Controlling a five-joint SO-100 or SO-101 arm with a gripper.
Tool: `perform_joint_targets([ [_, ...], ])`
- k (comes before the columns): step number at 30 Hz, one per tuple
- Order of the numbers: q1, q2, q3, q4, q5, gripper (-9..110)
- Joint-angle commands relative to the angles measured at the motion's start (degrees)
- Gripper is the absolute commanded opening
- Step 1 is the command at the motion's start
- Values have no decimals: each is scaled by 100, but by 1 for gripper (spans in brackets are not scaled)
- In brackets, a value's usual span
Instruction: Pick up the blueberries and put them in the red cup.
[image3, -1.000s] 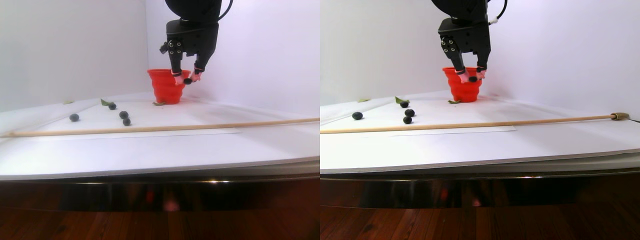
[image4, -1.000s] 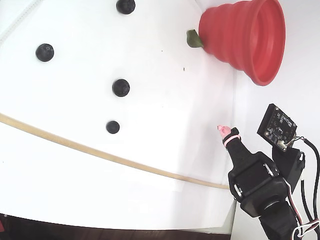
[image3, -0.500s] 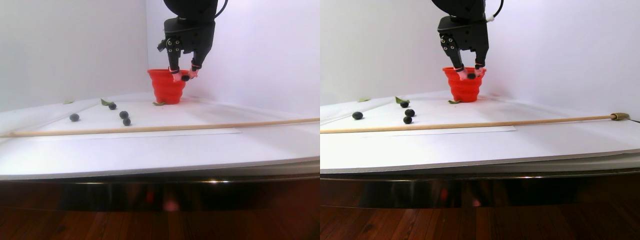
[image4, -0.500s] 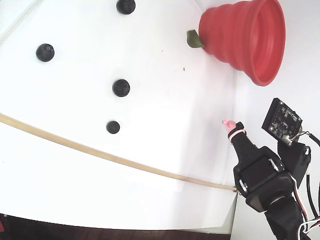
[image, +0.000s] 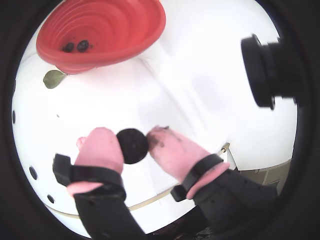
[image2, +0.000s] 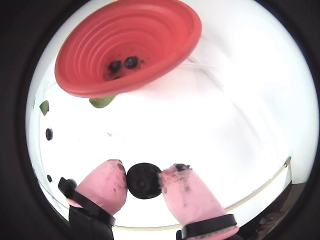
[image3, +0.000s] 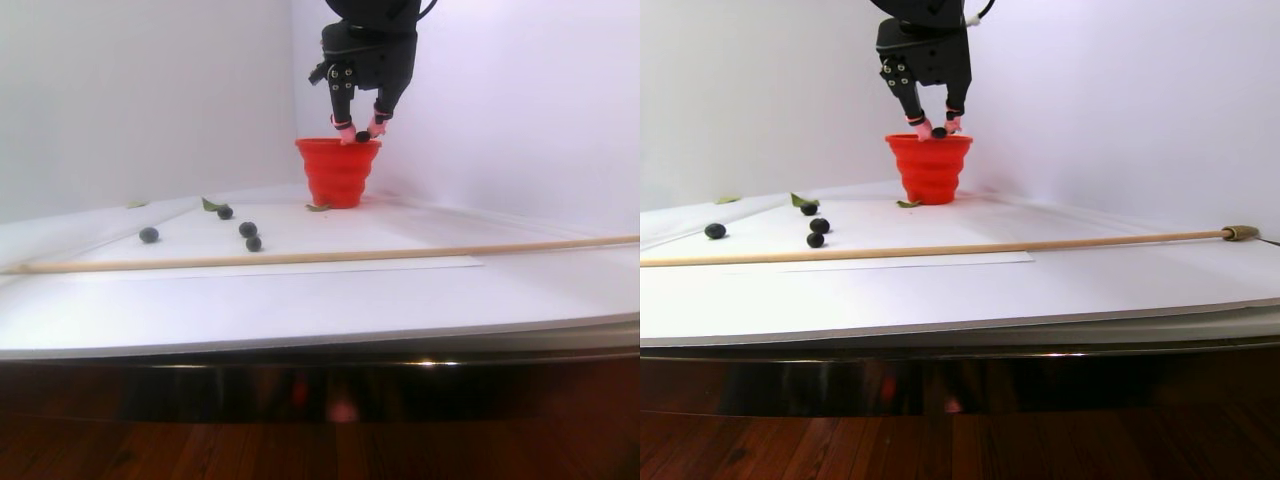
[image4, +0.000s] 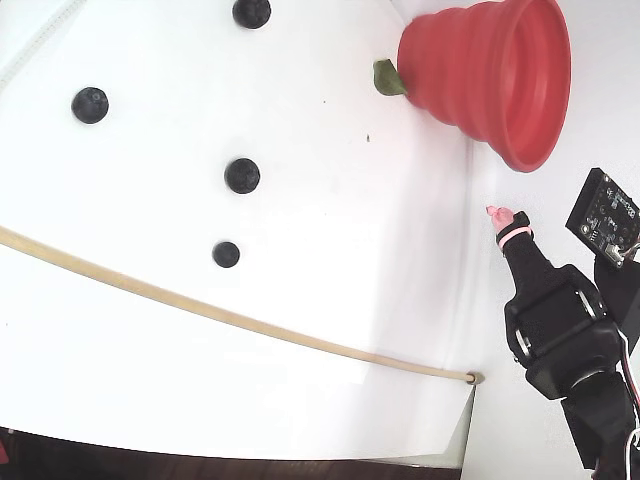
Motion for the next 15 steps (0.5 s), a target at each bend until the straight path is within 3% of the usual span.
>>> perform_joint_targets([
  [1,-44,580,-633,0,9,13],
  [15,-220,255,-1028,-308,-88,13],
])
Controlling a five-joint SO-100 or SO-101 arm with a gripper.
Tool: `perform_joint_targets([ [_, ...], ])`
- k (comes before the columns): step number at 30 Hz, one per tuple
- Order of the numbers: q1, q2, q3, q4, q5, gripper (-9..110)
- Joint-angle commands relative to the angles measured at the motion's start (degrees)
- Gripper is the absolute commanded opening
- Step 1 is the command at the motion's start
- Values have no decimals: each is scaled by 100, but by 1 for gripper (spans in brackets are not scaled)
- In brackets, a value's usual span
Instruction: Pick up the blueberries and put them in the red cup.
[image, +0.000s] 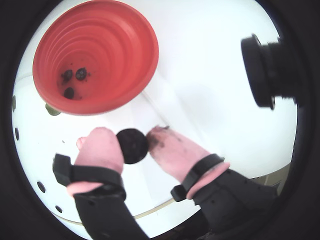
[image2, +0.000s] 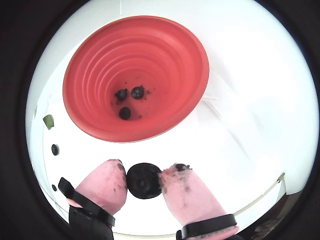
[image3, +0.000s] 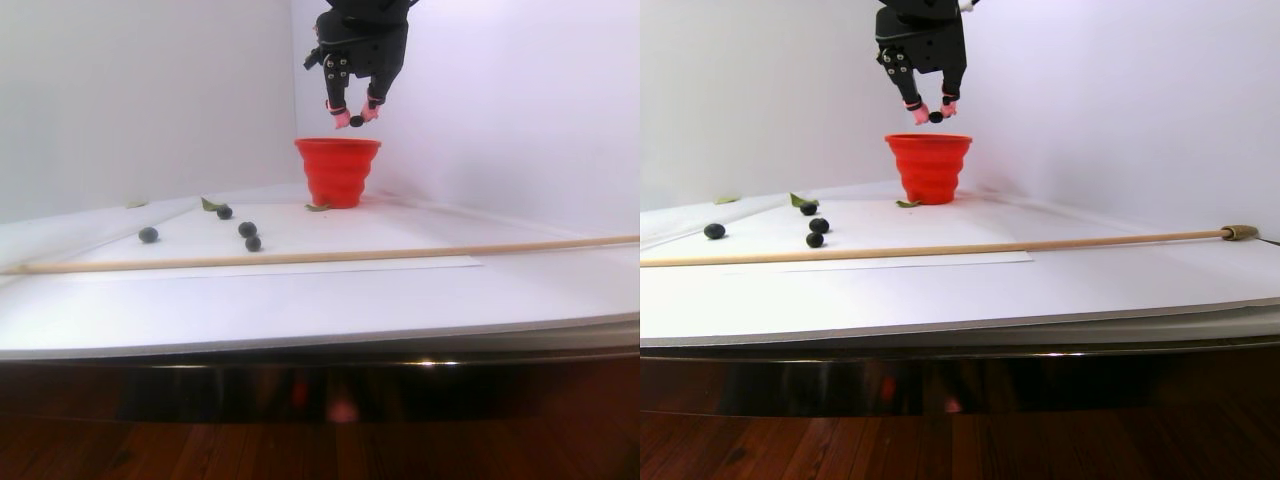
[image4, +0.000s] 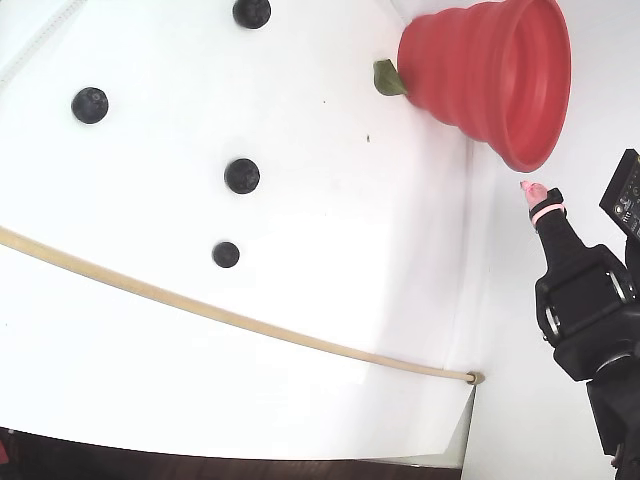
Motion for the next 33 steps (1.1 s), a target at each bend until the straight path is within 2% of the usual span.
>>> perform_joint_targets([
  [1,-62,229,-650,-237,-18,13],
  [33,-229,-958,-1951,-562,-53,15],
])
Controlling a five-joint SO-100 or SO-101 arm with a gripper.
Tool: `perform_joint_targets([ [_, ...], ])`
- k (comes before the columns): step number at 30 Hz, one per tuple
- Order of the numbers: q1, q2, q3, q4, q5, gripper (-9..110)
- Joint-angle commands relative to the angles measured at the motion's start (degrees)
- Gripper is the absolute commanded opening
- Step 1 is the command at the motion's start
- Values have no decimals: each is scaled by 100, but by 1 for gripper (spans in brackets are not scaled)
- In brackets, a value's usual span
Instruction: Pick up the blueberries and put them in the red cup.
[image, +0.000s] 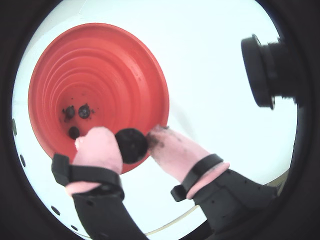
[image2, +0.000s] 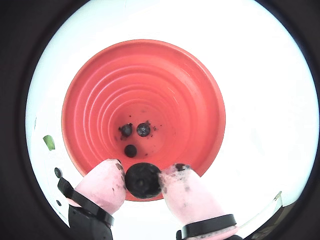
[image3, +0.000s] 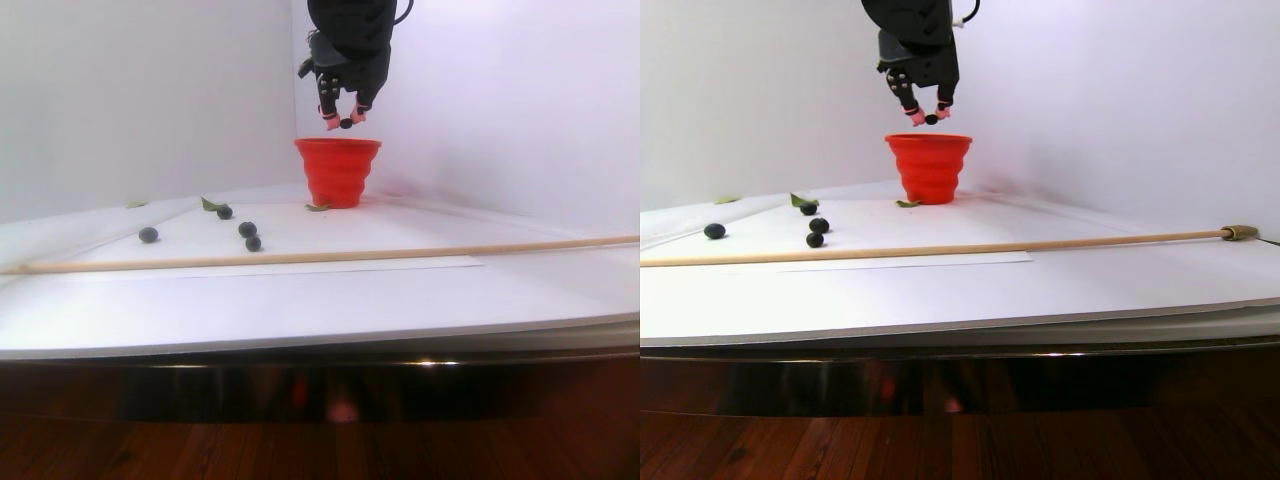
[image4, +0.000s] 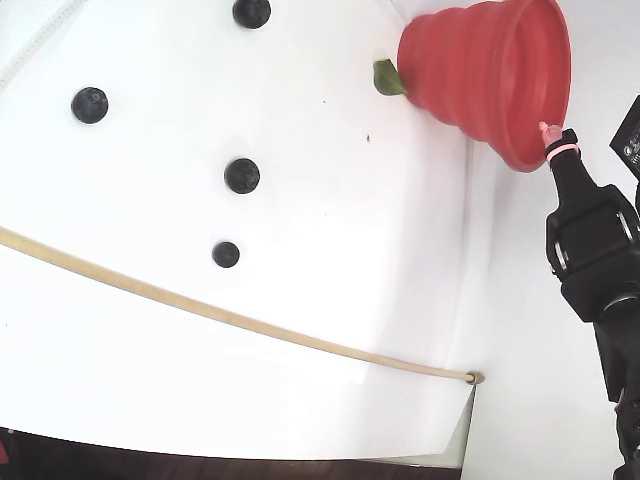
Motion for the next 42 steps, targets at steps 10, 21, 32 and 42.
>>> perform_joint_targets([
  [10,-70,439,-396,-185,44,17],
  [21,-211,1107,141,-44,114,16],
  [32,-343,1626,562,105,149,16],
  [42,-457,2065,1020,352,167,16],
])
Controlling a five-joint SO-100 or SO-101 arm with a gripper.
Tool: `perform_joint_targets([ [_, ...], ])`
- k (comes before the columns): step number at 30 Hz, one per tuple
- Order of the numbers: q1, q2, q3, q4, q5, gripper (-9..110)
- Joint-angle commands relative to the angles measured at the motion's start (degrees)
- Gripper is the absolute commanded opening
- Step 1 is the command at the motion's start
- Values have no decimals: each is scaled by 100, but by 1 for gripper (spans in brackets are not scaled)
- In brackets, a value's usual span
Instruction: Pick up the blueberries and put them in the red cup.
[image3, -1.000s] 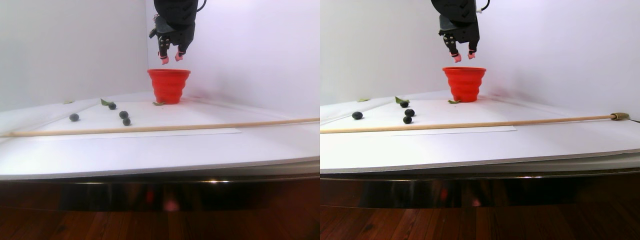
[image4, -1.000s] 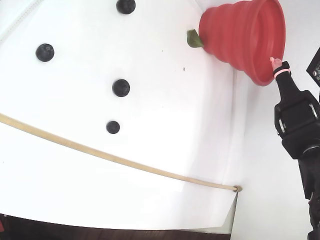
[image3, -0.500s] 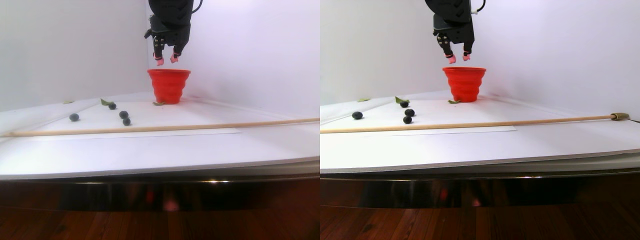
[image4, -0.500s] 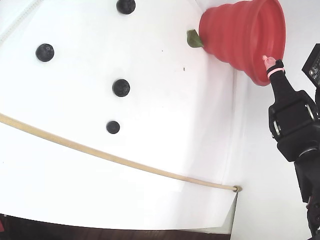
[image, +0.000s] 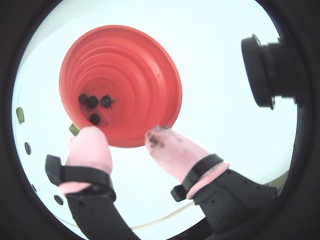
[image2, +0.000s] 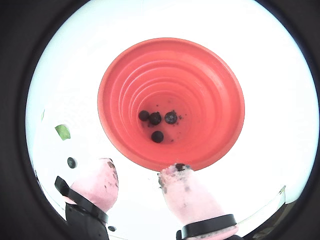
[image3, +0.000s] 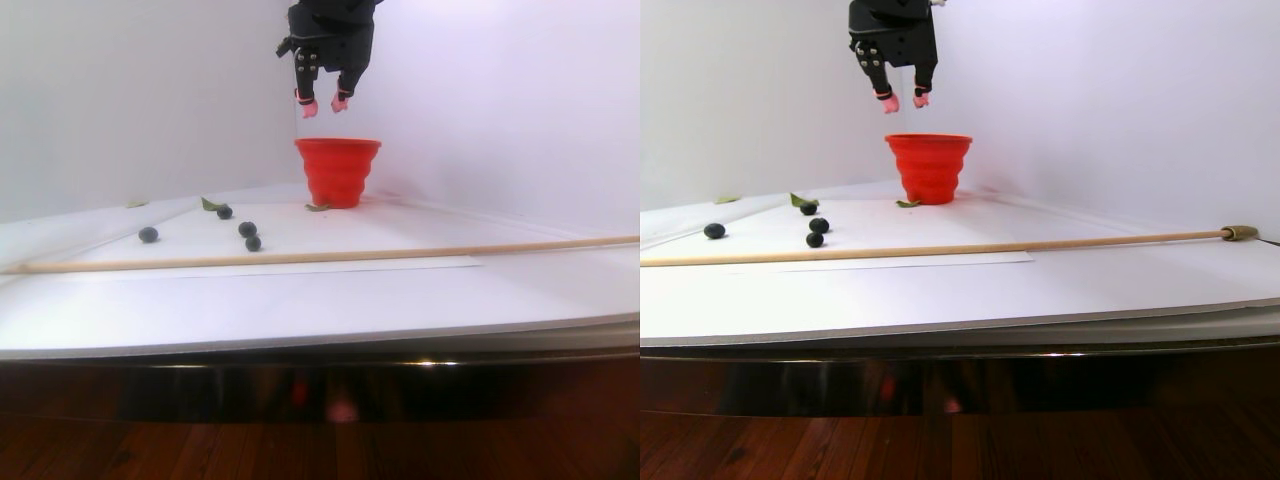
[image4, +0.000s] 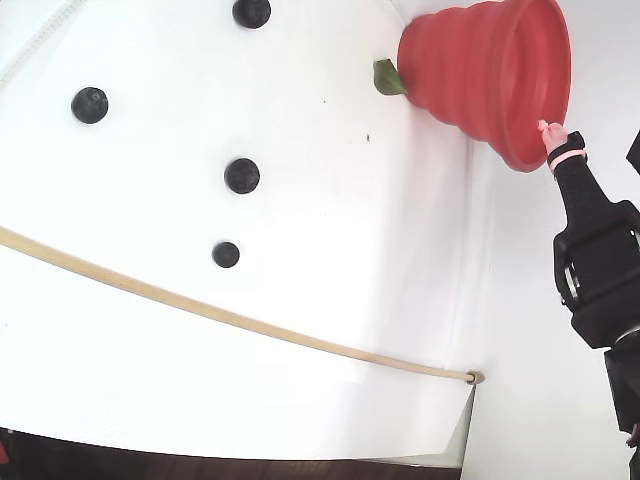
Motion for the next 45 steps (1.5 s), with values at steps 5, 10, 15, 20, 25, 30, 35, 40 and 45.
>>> perform_joint_targets([
  [5,-149,1046,53,193,62,16],
  [10,-202,1222,237,325,97,16],
  [15,-255,1327,378,439,132,16],
  [20,-299,1494,483,703,264,16],
  [25,-360,1644,580,923,334,16],
  [30,-396,1740,659,1063,387,16],
  [35,-466,1837,773,1204,422,16],
  [40,-519,1916,835,1441,483,16],
  [45,-580,2004,940,1547,501,16],
])
